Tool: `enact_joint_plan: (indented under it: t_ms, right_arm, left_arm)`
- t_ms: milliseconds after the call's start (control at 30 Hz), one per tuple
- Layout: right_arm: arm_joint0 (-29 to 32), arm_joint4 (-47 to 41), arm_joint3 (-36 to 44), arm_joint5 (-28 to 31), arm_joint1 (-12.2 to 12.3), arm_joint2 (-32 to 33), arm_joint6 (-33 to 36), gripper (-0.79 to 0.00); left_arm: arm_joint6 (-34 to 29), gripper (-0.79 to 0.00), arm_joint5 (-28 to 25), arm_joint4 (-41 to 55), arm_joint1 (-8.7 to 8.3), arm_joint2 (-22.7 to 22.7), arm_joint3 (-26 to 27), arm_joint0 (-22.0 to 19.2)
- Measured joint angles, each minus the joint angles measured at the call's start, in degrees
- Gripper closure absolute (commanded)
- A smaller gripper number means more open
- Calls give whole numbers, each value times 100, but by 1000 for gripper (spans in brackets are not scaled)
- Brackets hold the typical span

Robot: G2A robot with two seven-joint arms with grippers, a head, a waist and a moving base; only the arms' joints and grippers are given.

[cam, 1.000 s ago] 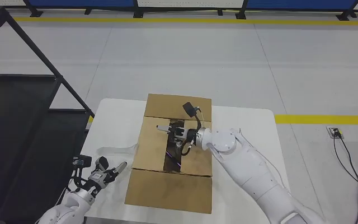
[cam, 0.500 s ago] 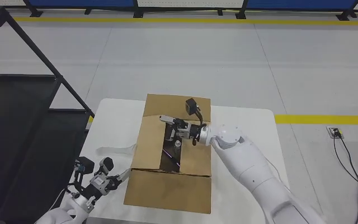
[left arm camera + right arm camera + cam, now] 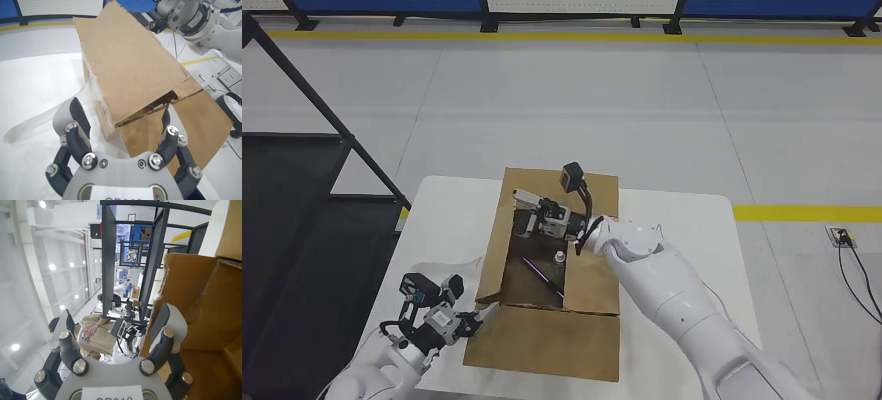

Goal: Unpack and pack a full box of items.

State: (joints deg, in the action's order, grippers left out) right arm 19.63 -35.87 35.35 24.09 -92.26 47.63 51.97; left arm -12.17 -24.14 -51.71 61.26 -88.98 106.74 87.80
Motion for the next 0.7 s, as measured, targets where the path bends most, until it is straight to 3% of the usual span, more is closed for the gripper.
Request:
enact_joint_plan:
  t_ms: [267,700]
  right_arm:
    - [36,-338,-68,430,-153,22,421,-785]
    - [-54,-305,-430,667,-142,251,1093,-785]
  left_arm:
    - [120,-785,428,369,46,40,-63,-174]
    - [47,-785,461,1025,23,-609,-135,10]
